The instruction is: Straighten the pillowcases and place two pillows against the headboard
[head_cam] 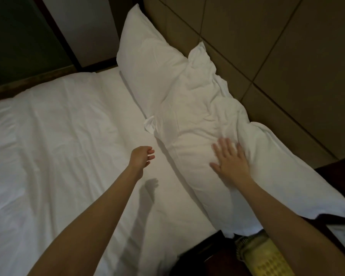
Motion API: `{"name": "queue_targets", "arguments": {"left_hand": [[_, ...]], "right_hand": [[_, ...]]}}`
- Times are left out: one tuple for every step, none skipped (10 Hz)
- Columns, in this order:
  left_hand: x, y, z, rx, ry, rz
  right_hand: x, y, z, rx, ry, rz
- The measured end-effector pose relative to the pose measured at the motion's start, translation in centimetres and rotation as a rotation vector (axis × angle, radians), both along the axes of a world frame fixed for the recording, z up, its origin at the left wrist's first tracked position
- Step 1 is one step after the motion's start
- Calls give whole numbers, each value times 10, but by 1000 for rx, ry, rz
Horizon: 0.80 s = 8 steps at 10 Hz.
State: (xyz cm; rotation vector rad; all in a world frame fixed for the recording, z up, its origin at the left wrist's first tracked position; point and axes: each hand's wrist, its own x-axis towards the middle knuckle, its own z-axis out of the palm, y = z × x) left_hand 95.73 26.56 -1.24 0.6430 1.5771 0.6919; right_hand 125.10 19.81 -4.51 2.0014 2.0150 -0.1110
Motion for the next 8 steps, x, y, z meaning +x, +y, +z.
{"name": "queue_targets", "arguments": {"left_hand": [[1, -14, 0, -11, 19, 16], [4, -25, 0, -17, 11, 29], [13, -29, 1, 3, 6, 33], [20, -28, 2, 35, 16, 31], [25, -28, 4, 43, 28, 21], [29, -29, 4, 34, 23, 1], [32, -32, 6, 21, 12, -8], [32, -28, 9, 35, 23, -18]], "right_hand": [[19, -39, -3, 183, 122, -363], [9, -49, 4, 311, 165, -410], [-4, -31, 21, 386, 97, -190], [9, -10, 28, 357, 28, -172], [48, -31, 16, 279, 99, -403], [53, -66, 7, 314, 97, -468], [36, -61, 13, 342, 119, -491], [19, -38, 30, 329, 157, -394]]}}
